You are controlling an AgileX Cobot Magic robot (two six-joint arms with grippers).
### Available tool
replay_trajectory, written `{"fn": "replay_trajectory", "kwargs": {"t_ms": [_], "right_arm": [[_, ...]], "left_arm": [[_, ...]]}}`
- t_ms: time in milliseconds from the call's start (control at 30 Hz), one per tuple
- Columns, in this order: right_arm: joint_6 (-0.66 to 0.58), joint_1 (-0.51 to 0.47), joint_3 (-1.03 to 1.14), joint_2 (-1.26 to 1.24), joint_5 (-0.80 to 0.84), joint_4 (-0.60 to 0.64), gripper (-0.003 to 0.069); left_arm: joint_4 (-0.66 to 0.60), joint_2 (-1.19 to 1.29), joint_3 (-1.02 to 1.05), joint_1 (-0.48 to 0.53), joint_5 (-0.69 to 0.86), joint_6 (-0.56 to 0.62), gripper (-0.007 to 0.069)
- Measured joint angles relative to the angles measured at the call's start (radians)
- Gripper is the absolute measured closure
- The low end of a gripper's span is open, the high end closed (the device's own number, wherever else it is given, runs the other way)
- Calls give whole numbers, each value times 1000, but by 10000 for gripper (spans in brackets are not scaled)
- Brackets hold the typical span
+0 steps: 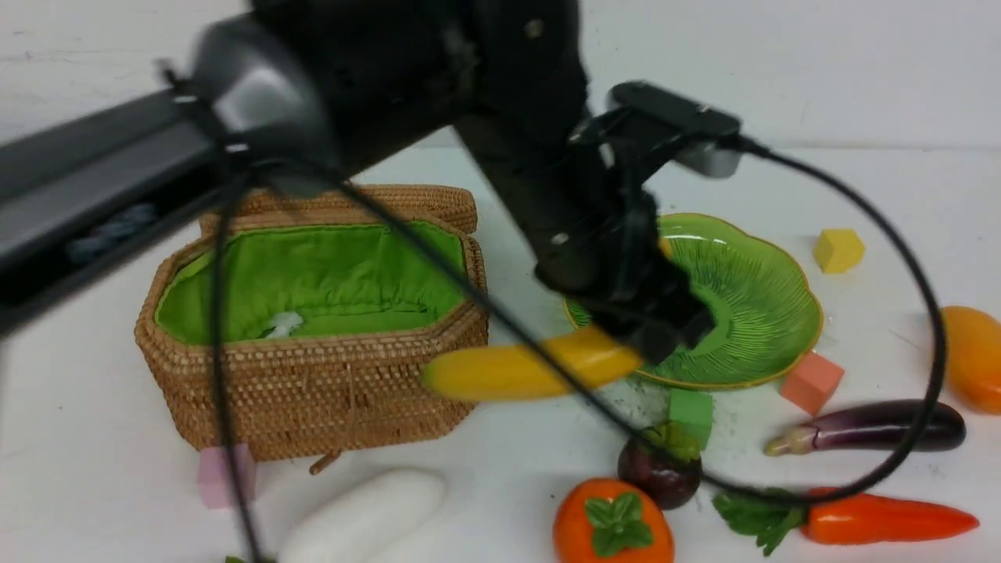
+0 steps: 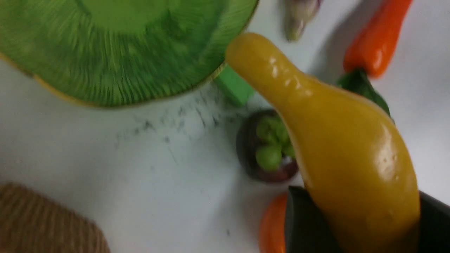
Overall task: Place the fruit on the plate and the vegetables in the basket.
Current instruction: Use the left arm to grab a banana and put it into the right plate
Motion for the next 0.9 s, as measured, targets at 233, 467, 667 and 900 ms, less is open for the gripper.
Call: {"fn": "replay_trajectory", "kwargs": {"t_ms": [233,467,667,900], "right_arm": [[0,0,0,0,0,0,417],[0,0,0,0,0,0,417],[0,0,0,0,0,0,417],[0,0,0,0,0,0,417]], "left_arm": [[24,318,-398,0,-123,91,315],[51,469,-469,0,-363,-5,315],[84,527,-469,0,-467,-72,295],[85,492,-469,0,-377,-138,1]]}}
